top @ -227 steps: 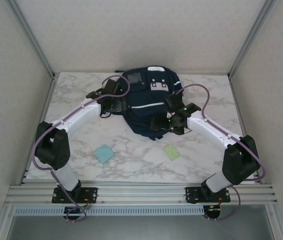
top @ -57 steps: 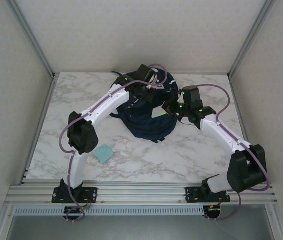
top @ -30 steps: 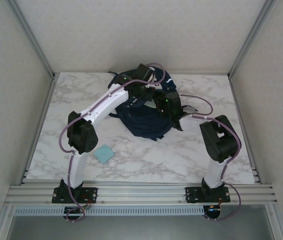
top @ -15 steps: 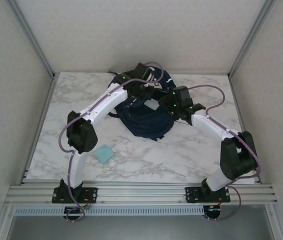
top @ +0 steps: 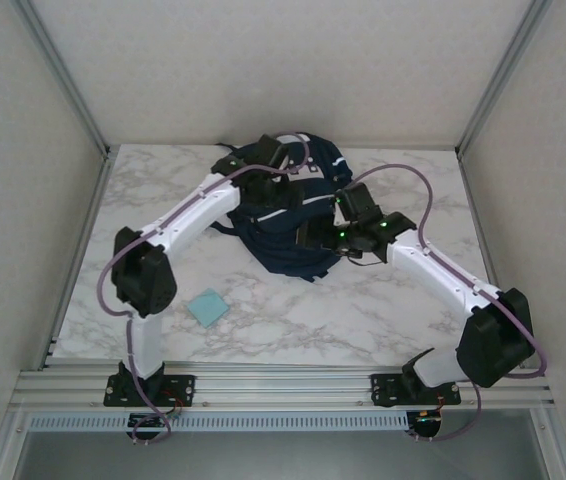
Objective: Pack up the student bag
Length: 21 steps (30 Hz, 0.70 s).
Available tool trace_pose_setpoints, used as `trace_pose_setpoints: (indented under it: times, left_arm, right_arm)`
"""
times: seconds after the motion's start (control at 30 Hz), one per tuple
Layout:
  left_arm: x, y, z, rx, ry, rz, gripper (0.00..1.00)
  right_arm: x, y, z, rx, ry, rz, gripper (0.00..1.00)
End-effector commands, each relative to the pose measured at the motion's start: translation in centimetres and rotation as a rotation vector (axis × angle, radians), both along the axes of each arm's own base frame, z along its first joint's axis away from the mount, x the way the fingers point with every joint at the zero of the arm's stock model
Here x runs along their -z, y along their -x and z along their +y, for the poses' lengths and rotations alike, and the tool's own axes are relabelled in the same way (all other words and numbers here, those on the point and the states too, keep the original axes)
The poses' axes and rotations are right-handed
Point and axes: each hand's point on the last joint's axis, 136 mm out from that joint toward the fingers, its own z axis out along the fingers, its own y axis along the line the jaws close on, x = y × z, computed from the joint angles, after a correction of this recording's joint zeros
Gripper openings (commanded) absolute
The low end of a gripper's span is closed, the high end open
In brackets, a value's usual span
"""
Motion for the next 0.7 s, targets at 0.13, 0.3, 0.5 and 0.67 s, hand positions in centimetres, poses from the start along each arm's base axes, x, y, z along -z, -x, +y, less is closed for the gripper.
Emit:
trace_pose_setpoints:
  times: [0.13, 0.3, 0.5, 0.67]
  left_arm:
    - [-1.4, 1.1, 12.2, -0.32, 0.045, -0.014, 0.94]
    - [1.0, 2.7, 19.4, -0.483, 0.047, 0.052, 1.0]
    - [3.1, 3.4, 25.2, -0.668, 0.186, 0.107, 1.0]
    - [3.1, 3.7, 28.1, -0.756, 0.212, 0.083, 1.0]
  right_arm:
    - [1.2, 3.4, 8.1, -0.314, 0.033, -0.048, 0.99]
    - [2.4, 5.2, 14.1, -0.462, 0.067, -0.113, 0.99]
    - [5.2, 7.0, 19.7, -0.587, 0.225, -0.178, 0.99]
    - [8.1, 8.4, 22.8, -0.666, 0.353, -0.213, 0.99]
